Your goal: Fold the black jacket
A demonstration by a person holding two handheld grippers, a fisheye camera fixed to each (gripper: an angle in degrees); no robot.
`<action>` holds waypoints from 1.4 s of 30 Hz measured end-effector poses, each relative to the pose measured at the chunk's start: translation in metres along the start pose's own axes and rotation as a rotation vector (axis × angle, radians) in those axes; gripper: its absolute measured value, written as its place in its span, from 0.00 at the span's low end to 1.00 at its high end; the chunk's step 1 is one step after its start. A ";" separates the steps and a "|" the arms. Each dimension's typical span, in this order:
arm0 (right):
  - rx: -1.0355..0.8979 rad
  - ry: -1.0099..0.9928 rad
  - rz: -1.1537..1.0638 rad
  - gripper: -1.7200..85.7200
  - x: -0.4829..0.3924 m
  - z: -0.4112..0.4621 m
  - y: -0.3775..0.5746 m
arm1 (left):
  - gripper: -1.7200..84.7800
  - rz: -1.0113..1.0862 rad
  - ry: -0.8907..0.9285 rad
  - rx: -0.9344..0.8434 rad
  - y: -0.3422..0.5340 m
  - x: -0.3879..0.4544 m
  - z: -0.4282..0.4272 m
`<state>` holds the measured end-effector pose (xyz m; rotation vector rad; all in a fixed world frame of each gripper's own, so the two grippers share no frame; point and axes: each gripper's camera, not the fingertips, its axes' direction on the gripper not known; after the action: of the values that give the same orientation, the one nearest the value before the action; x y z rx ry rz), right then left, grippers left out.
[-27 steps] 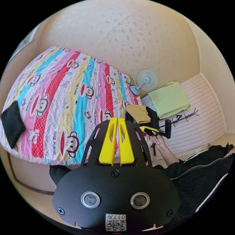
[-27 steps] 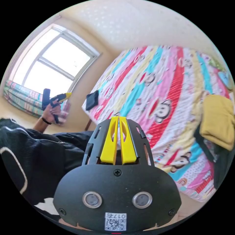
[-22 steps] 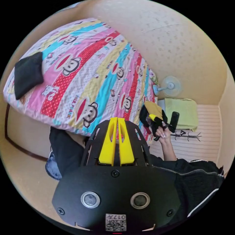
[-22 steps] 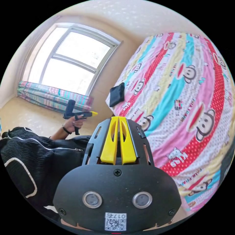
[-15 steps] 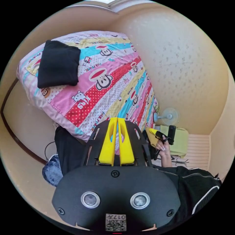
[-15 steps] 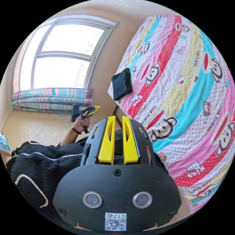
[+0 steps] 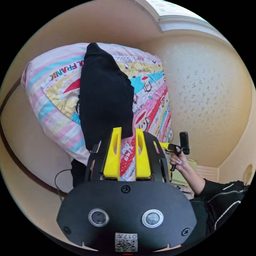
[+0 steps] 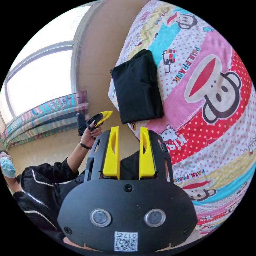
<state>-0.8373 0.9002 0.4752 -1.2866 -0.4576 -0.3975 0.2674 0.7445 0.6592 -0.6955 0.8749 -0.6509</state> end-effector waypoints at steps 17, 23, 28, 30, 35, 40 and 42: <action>0.147 -0.061 0.317 0.12 0.053 0.077 -0.028 | 0.26 -0.069 -0.150 0.061 0.037 -0.120 0.064; 0.178 -0.124 0.453 0.13 0.079 0.067 0.001 | 0.23 -0.138 0.199 -0.032 0.056 -0.170 0.122; 0.150 -0.154 0.448 0.14 0.083 0.061 0.016 | 0.12 -0.379 0.236 -0.092 0.056 -0.211 0.135; 0.175 -0.211 0.436 0.15 0.084 0.058 0.024 | 0.11 -0.474 0.324 -0.109 0.058 -0.220 0.132; 0.268 -0.553 0.509 0.19 0.101 0.072 0.055 | 0.10 -0.440 0.354 -0.140 0.054 -0.195 0.106; 0.356 -0.817 0.550 0.21 0.115 0.102 0.082 | 0.10 -0.416 0.287 -0.140 0.053 -0.168 0.090; 0.382 -0.850 0.567 0.21 0.121 0.113 0.089 | 0.10 -0.387 0.216 -0.137 0.054 -0.163 0.084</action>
<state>-0.6997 1.0275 0.4917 -1.1001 -0.7949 0.7192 0.2716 0.9212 0.7305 -0.9424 0.9995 -1.0332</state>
